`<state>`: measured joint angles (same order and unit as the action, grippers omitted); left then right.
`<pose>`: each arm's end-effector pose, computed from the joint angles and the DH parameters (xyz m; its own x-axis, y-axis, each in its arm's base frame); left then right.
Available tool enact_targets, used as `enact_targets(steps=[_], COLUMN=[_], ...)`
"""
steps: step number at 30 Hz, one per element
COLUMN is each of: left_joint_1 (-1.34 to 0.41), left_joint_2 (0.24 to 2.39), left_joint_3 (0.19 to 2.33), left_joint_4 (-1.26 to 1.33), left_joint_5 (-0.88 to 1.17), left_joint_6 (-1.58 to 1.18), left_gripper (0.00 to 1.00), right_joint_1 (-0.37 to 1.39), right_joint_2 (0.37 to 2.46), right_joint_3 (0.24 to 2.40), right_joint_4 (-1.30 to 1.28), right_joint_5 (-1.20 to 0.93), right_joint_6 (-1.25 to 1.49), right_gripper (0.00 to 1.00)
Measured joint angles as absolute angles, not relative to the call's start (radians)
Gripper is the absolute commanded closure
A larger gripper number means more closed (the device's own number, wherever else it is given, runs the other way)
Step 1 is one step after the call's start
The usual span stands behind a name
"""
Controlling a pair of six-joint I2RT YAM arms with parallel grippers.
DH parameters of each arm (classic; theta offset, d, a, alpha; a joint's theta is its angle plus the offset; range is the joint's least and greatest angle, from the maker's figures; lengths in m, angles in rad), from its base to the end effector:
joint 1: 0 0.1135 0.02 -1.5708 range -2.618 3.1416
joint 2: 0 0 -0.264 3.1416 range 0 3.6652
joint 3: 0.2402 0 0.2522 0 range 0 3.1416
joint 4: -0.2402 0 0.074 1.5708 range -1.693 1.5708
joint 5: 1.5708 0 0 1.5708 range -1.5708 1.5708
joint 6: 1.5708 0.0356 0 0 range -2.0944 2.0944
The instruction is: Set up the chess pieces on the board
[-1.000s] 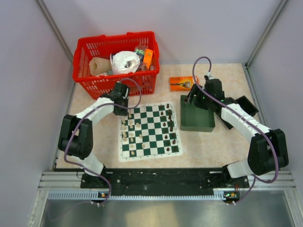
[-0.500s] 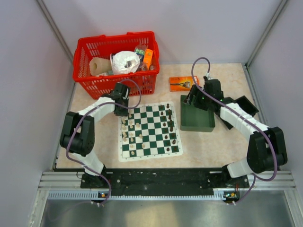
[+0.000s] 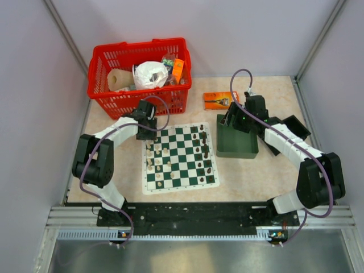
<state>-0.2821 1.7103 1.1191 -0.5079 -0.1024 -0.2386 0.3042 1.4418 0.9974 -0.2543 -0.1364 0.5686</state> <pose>0.3307 -0.0921 0.1908 -0.8863 0.0121 -0.4630 0.0235 0.9995 -0.0189 0.3007 0.0995 0.2539 -0.7304 0.3298 -0.5981 -0.0033 0.8740 0.4860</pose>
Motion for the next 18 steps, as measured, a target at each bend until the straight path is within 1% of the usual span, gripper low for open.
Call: enact_targets(steps=[4,5,6,9,11,15,18], left_joint_1=[-0.282,-0.282,-0.282,-0.282,-0.282,-0.287,-0.343], left_joint_2=[1.704,1.697,1.691,1.648,1.611,1.537,1.490], left_joint_3=[1.119,1.119,1.119,1.119,1.120,1.125,1.125], left_joint_4=[-0.509,-0.510,-0.511,-0.524,-0.529,-0.539,-0.554], left_joint_5=[-0.107,-0.111,-0.113,-0.115,-0.115,-0.060,-0.034], left_joint_6=[-0.242,-0.242,-0.242,-0.244,-0.245,-0.234,-0.221], left_gripper=[0.36,0.32,0.30,0.28,0.22,0.21,0.22], right_joint_1=[0.304,0.304,0.304,0.304,0.304,0.304,0.304], right_joint_2=[1.442,1.442,1.442,1.442,1.442,1.442,1.442], right_joint_3=[0.997,0.997,0.997,0.997,0.997,0.997,0.997], right_joint_4=[-0.255,-0.255,-0.255,-0.255,-0.255,-0.255,-0.255], right_joint_5=[-0.137,-0.137,-0.137,-0.137,-0.137,-0.138,-0.138], right_joint_6=[0.569,0.569,0.569,0.569,0.569,0.569,0.569], right_gripper=[0.26,0.26,0.26,0.26,0.26,0.26,0.26])
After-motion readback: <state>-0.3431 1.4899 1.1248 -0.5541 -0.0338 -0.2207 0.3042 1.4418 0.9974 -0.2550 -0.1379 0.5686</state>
